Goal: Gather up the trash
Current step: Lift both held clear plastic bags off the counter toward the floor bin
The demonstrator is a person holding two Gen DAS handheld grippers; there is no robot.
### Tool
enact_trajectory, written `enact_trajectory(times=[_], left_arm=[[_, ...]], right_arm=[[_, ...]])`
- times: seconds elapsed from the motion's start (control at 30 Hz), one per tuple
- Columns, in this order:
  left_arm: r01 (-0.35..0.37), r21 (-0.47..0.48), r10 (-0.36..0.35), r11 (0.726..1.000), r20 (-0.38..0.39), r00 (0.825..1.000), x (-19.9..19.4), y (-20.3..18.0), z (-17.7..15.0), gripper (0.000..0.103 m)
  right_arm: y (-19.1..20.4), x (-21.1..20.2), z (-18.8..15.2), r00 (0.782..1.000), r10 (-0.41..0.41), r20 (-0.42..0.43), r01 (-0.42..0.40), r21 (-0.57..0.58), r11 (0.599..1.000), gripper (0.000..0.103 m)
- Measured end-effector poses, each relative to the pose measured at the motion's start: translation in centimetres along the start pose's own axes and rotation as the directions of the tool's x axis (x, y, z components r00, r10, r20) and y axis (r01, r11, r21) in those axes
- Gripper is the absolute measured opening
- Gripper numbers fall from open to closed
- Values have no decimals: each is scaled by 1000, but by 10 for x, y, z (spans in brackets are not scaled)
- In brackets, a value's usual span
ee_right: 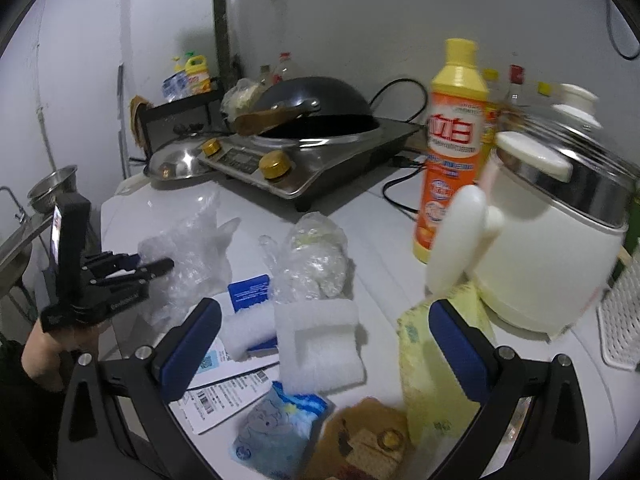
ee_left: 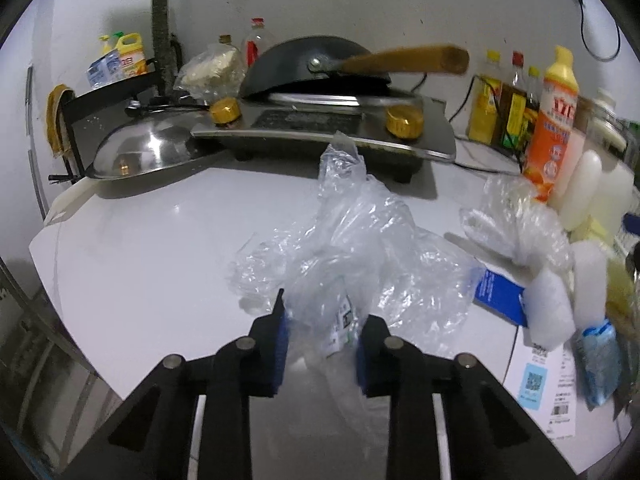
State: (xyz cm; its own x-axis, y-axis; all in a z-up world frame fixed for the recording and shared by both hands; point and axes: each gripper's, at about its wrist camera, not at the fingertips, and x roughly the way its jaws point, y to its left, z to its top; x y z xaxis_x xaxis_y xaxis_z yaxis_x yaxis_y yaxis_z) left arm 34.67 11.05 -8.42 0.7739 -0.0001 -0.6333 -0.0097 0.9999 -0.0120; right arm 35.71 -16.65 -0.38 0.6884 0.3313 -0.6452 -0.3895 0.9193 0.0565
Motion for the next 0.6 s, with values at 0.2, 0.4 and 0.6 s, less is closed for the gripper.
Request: enact_trajectory(times=[0.2,0.4,0.6], left_arm=[[8,-39,-6,999,58,998,-24,18,2,20],[-7,-73,15,997,104,994,-51,35,1,19],[-18,-85,28,996,122,992,-70,45,-3,19]], right_arm=[[3,40,11,998,13,-60,-14,-19,1000,103],[-4,82,26,993,16,-116,-15,10,1000,98],[-3,106,31,985,27,-171,-27,3,1000,77]])
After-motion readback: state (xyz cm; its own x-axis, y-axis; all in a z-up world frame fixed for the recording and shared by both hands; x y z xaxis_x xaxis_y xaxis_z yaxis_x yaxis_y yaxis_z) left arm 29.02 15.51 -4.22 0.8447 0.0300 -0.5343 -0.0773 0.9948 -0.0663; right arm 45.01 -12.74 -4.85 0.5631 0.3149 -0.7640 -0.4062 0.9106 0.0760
